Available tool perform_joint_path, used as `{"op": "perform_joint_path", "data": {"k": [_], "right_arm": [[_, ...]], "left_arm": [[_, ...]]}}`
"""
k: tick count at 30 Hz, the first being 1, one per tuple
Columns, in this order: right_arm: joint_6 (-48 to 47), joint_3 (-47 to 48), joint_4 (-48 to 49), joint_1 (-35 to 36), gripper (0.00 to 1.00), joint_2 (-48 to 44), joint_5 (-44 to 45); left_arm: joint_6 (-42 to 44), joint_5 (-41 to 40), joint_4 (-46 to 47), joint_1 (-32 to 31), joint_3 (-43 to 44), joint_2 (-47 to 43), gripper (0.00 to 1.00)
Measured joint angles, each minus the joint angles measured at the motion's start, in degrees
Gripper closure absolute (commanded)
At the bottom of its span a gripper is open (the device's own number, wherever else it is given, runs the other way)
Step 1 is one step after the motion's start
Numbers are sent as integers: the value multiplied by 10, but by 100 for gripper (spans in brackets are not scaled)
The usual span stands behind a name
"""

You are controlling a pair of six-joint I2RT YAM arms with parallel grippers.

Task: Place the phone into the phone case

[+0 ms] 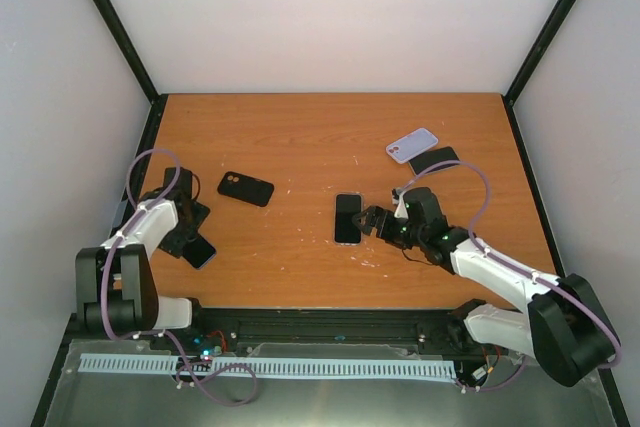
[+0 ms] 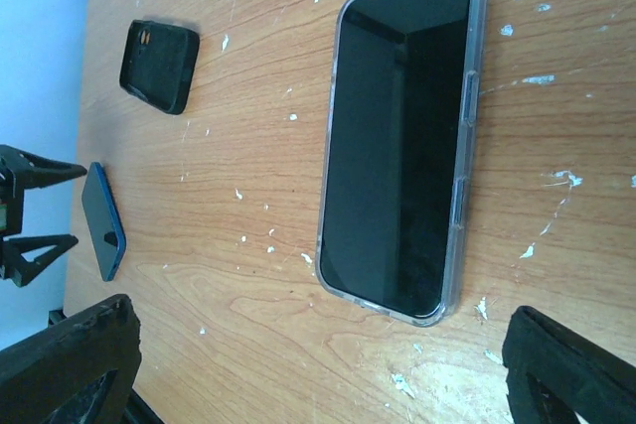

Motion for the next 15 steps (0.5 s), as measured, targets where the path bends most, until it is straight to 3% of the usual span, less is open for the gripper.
{"op": "perform_joint_path", "data": {"k": [15], "right_arm": [[2,0,-7,0,0,-8,1]], "left_arm": [[14,17,16,4,-32,42,1]]}}
